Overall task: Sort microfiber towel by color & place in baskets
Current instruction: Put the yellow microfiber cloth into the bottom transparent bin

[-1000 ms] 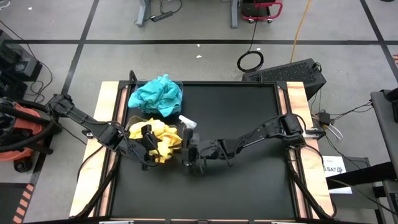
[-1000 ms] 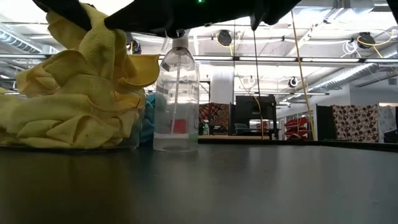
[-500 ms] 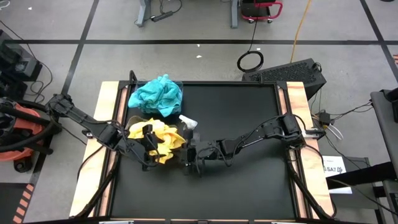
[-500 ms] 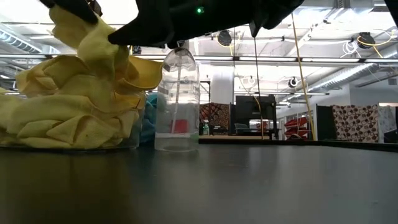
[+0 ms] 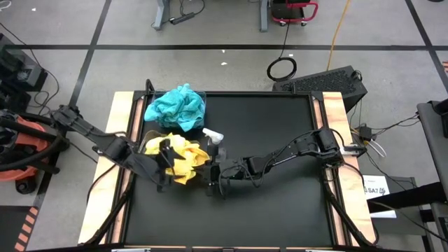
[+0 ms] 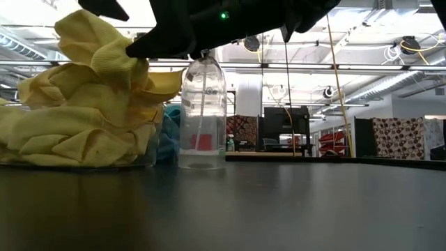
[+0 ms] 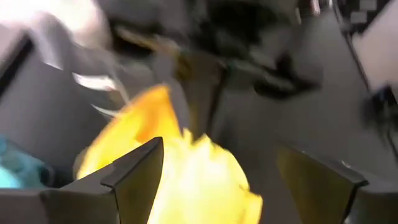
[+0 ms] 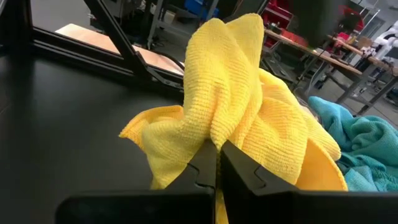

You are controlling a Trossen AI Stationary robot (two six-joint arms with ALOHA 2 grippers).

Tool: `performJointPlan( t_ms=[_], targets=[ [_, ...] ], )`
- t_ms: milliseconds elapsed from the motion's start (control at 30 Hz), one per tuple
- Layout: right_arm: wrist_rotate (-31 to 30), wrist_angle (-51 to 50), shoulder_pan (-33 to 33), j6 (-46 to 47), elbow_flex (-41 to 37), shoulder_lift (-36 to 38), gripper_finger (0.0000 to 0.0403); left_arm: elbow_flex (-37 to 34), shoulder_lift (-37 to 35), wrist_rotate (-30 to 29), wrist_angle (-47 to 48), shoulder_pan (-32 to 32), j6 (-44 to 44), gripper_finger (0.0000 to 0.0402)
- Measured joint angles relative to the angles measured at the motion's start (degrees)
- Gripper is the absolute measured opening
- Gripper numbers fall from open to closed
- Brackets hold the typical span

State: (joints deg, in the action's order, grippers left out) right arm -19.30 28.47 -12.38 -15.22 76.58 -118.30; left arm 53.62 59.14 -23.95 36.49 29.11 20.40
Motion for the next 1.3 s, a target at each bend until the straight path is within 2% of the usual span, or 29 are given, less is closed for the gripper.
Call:
performJointPlan(
  t_ms=[100,200,300,500,567,767,933,1100,1300],
  targets=[
    [-0.14,0.04,0.02,0.04,-0.02,0.00,0.0000,-0.34,3.50,1.40,1.10,0.73,0.07,0.0288],
    [-0.31,0.09,0.04,0.04,-0.02,0.00,0.0000,-0.32,7.03,0.99,3.70,0.49,0.84,0.0245],
    [-0.39,0.05,0.04,0.04,-0.02,0.00,0.0001,-0.36,9.11,-2.45,6.23,-0.72,2.97,0.0183],
    [-0.45,-0.79,0.04,0.84,-0.02,0.00,0.0004,-0.01,8.93,-1.83,6.88,-1.03,1.30,0.0048],
    [-0.51,-1.17,0.04,1.00,-0.02,0.00,0.0006,0.03,8.82,-1.72,8.68,-1.09,1.72,0.0016],
    [-0.37,-2.10,-0.16,1.02,-0.11,0.00,0.0040,-0.55,9.08,-1.59,17.36,-2.30,6.44,0.0012],
    [-1.64,-2.52,-1.26,0.80,-0.11,-0.02,0.0112,-3.32,9.06,-0.25,20.81,-3.69,10.39,0.0008],
    [-1.88,-3.18,-2.97,0.53,-0.11,-0.02,0.0183,-8.72,9.08,2.16,16.91,-5.38,11.14,0.0007],
    [-1.98,-3.76,-5.67,-1.40,-0.11,-0.02,0.0229,-15.46,9.06,5.99,8.03,-8.10,10.33,0.0006]
  ],
)
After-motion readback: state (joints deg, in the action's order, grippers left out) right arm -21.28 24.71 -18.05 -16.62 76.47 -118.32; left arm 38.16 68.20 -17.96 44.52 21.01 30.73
